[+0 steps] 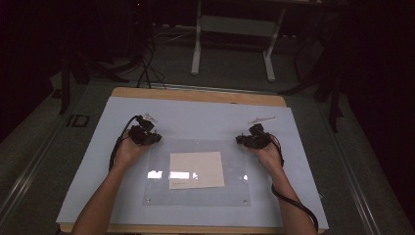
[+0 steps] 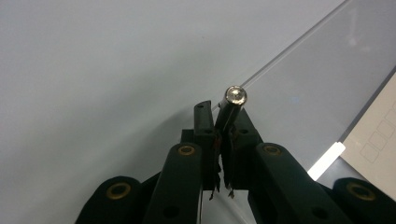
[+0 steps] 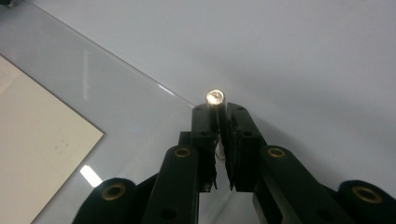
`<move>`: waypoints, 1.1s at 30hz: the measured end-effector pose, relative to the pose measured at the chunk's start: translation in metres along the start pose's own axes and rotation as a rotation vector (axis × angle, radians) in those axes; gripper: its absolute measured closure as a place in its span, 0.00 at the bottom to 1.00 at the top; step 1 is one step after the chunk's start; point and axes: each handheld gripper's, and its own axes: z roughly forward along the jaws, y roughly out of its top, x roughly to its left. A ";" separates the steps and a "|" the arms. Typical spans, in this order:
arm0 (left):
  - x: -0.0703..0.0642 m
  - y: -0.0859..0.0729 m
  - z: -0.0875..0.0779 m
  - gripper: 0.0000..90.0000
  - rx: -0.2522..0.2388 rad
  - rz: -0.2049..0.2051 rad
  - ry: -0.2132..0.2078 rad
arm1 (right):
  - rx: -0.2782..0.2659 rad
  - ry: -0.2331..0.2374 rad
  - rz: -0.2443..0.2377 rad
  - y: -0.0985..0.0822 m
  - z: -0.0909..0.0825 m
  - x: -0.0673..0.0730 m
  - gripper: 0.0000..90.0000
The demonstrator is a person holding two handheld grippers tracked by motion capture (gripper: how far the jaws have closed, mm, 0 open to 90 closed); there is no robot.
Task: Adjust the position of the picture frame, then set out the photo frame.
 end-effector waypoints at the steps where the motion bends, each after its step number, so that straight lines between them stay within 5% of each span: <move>1: 0.000 -0.001 0.000 0.95 -0.006 -0.003 0.002 | -0.001 -0.001 -0.001 0.000 0.000 0.000 0.92; 14: 0.000 -0.010 0.001 0.92 -0.077 -0.077 -0.006 | -0.028 0.024 0.028 -0.007 0.003 -0.003 0.90; 21: -0.005 -0.020 -0.010 0.75 -0.205 -0.081 0.011 | -0.031 0.032 0.030 -0.009 0.004 -0.004 0.90; 28: -0.006 -0.027 -0.022 0.80 -0.363 -0.095 0.029 | -0.038 0.030 0.027 -0.010 0.004 -0.004 0.90; 33: -0.006 -0.030 -0.021 0.93 -0.392 -0.085 0.025 | -0.040 0.023 0.023 -0.010 0.004 -0.003 0.90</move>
